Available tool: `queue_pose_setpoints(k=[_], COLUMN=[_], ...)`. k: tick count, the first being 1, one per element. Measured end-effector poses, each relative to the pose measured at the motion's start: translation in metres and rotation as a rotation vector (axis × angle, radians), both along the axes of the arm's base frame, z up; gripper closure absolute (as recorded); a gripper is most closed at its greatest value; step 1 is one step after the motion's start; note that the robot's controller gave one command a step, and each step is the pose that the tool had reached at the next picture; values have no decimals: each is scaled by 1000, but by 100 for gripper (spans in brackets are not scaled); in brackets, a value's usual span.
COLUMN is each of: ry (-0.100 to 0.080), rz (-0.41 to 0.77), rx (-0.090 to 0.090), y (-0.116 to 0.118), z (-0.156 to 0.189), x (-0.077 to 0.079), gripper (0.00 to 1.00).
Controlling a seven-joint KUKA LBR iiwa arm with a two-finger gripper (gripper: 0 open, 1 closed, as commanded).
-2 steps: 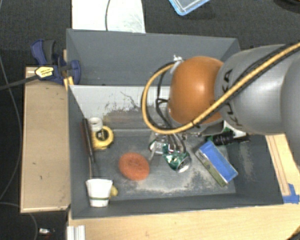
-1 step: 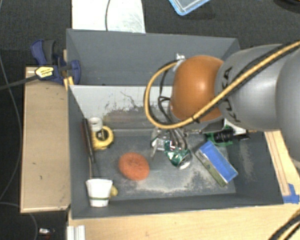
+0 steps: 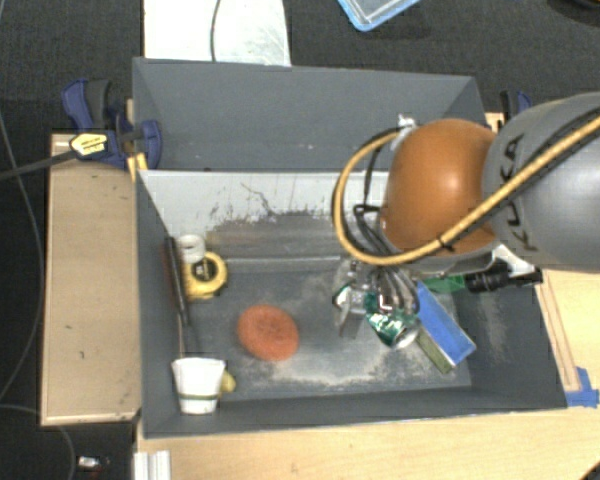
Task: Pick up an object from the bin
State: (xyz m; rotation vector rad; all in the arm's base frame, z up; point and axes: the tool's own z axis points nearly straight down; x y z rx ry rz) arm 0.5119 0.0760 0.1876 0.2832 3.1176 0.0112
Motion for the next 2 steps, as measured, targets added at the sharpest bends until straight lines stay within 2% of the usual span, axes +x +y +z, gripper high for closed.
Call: queue_pose_setpoints(k=[1, 2], ry=[-3, -5], rz=[-23, 1], rx=[4, 2], y=[17, 2], z=[-17, 3], x=[16, 18], gripper=[100, 100])
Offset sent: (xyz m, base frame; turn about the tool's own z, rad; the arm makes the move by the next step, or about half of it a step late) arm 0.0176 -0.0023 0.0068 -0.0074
